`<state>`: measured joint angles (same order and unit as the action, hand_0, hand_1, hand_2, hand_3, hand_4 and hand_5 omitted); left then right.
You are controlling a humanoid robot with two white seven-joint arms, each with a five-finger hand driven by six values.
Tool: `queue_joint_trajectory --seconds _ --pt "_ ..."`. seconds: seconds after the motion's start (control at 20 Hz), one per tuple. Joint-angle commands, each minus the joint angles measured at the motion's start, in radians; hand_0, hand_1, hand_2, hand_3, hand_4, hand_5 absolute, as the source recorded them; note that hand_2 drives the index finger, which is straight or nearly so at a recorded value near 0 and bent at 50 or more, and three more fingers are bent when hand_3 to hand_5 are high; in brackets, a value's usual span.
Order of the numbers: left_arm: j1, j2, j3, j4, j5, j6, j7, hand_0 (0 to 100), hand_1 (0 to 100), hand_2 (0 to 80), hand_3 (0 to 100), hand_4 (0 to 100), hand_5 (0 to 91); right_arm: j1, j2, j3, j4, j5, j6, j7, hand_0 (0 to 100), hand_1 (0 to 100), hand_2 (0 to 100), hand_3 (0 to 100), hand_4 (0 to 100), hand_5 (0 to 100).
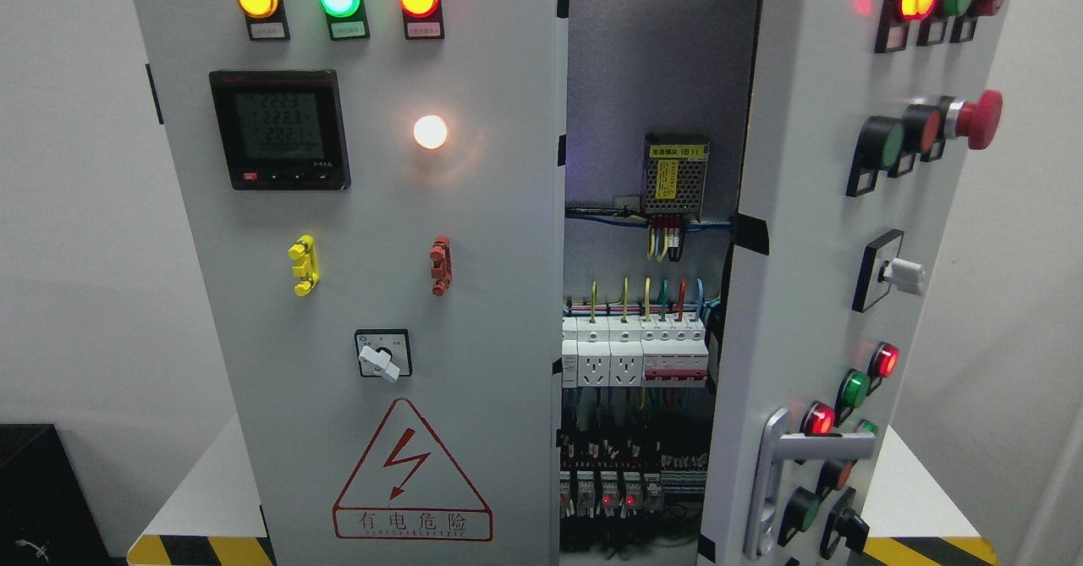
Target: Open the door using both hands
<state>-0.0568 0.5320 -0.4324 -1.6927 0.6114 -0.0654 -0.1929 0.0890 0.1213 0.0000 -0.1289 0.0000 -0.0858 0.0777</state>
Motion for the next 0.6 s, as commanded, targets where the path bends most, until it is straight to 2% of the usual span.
queue_joint_trajectory --seconds 0.0,0.2,0.35,0.45,0.55 --pt "-0.035 0.065 -0.078 -0.183 0.014 -0.001 0.000 0 0 0.0 0 0 0.0 0.000 0.000 0.029 0.000 -0.014 0.000 0.000 0 0 0 0 0 0" --pt "-0.055 0.060 -0.080 -0.245 0.014 -0.001 0.000 0 0 0.0 0 0 0.0 0.000 0.000 0.029 0.000 -0.014 0.000 0.000 0 0 0 0 0 0" --pt "-0.106 0.059 -0.081 -0.246 0.018 -0.001 0.000 0 0 0.0 0 0 0.0 0.000 0.000 0.029 0.000 -0.015 0.000 0.000 0 0 0 0 0 0" --pt "-0.152 0.060 -0.085 -0.246 0.046 0.001 0.000 0 0 0.0 0 0 0.0 0.000 0.000 0.029 0.000 -0.015 0.000 0.000 0 0 0 0 0 0" --pt "-0.208 0.062 -0.104 -0.246 0.102 0.002 0.000 0 0 0.0 0 0 0.0 0.000 0.000 0.029 0.000 -0.015 0.000 0.000 0 0 0 0 0 0"
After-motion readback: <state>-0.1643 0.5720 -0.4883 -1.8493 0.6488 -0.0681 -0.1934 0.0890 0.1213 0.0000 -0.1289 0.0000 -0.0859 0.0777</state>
